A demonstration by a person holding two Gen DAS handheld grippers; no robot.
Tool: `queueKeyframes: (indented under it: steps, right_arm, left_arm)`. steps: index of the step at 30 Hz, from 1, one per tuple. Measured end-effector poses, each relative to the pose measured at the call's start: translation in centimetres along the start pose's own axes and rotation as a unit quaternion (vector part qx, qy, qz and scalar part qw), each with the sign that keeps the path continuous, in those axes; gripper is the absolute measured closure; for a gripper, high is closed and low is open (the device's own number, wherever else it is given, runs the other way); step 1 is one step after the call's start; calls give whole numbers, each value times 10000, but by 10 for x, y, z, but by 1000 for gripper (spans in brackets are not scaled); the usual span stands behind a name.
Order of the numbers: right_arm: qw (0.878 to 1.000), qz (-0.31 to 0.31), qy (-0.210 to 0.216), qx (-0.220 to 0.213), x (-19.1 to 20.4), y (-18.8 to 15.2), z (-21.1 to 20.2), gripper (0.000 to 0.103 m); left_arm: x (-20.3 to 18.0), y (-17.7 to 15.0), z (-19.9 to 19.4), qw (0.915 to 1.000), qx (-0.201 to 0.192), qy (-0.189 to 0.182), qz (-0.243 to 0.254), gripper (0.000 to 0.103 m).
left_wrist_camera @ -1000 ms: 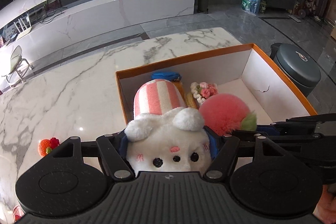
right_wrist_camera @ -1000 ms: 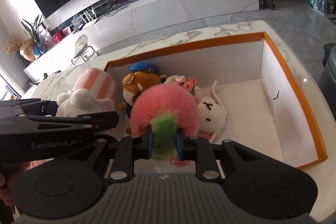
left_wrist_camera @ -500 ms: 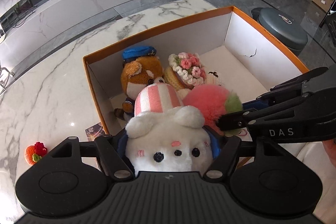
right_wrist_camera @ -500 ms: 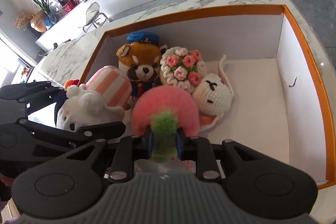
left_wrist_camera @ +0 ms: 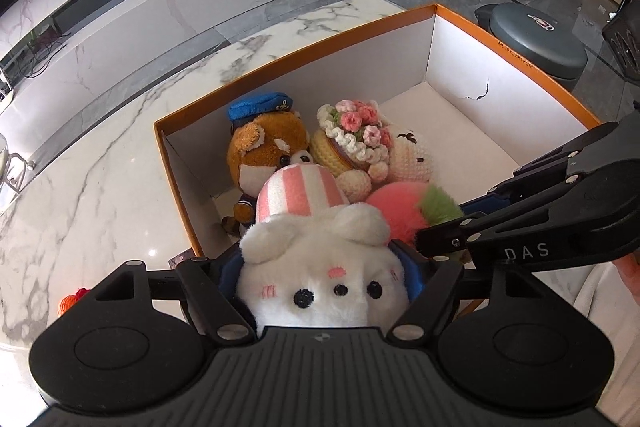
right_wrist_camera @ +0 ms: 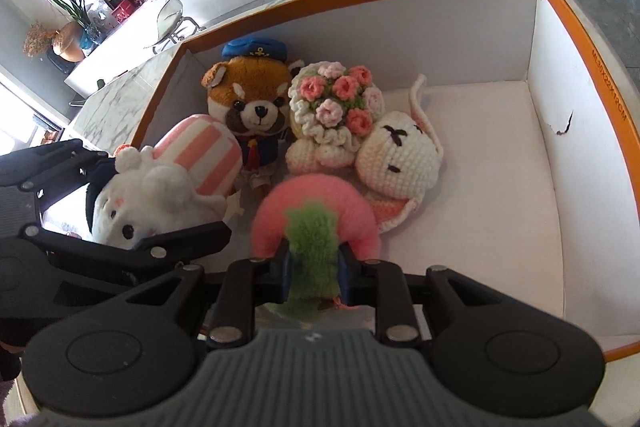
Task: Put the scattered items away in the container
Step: 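Lower the bunny and pompom into the shoebox and open both tools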
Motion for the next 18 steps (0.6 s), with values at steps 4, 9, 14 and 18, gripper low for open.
queueKeyframes:
  steps: [4, 9, 14, 18]
  right_arm:
    - [10000, -15, 37, -24, 1, 0, -1, 76]
    - [10000, -42, 33, -57, 1, 0, -2, 76]
    - [9999, -54, 54, -82, 1, -1, -3, 76]
    - [9999, -51, 58, -83, 0, 0, -3, 76]
  left_arm:
    - [0, -1, -2, 10000, -72, -27, 12, 15]
    - [-1, -1, -2, 9999, -100, 3, 35, 15]
    - [-1, 0, -4, 9997, -232, 20, 64, 15]
    - [0, 2, -3, 9996, -265, 121, 38, 14]
Point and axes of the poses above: each gripper's, at about its wrist camera, not at the fingertips, and z roughly the way its jaws point, x to its left, y to its top, the point moved 4 cm from there along z, roughly the way its jaws point, and after that the axes turned 9 degrees about x, right-handed, at the moved point
